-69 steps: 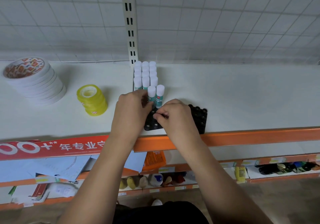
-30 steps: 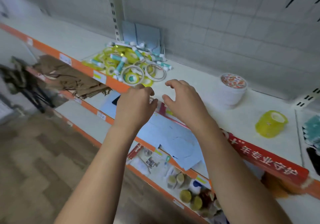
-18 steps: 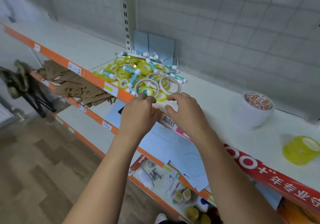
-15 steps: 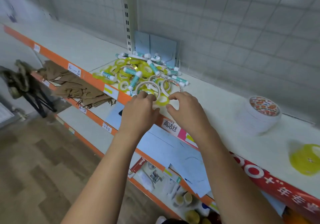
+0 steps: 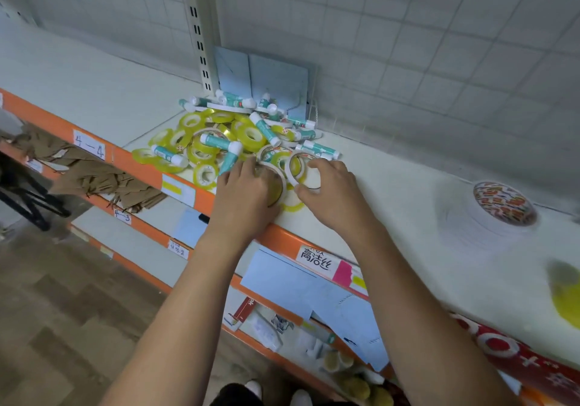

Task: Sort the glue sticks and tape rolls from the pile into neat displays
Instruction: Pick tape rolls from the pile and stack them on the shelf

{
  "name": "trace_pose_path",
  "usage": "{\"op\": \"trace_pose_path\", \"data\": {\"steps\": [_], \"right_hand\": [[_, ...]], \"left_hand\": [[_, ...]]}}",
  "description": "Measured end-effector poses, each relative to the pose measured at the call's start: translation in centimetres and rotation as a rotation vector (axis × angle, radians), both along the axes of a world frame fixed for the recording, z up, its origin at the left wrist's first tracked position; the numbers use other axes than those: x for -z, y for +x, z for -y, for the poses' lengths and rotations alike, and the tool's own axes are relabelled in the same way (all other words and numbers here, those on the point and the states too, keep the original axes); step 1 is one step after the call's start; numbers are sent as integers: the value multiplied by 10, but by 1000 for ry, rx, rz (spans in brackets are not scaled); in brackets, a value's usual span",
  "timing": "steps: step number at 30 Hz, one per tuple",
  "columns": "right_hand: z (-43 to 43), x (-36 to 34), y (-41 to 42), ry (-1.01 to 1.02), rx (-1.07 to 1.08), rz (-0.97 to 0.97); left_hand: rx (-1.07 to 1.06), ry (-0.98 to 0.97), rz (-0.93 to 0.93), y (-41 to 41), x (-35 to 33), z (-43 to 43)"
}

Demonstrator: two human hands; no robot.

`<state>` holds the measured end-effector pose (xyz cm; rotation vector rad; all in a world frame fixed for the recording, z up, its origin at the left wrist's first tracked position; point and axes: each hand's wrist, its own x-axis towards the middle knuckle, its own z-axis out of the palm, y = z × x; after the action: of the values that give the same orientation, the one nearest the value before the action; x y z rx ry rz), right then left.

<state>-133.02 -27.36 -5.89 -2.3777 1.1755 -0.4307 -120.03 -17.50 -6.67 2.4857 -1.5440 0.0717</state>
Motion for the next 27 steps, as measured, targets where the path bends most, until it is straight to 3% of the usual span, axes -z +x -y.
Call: {"op": "trace_pose_path", "data": {"steps": [13, 27], "right_hand": [[10, 4, 37, 99, 199, 32], [5, -39, -74, -124, 362, -72]], "left_hand": [[254, -12, -102, 34, -17, -4], [560, 25, -183, -11, -49, 58]]}}
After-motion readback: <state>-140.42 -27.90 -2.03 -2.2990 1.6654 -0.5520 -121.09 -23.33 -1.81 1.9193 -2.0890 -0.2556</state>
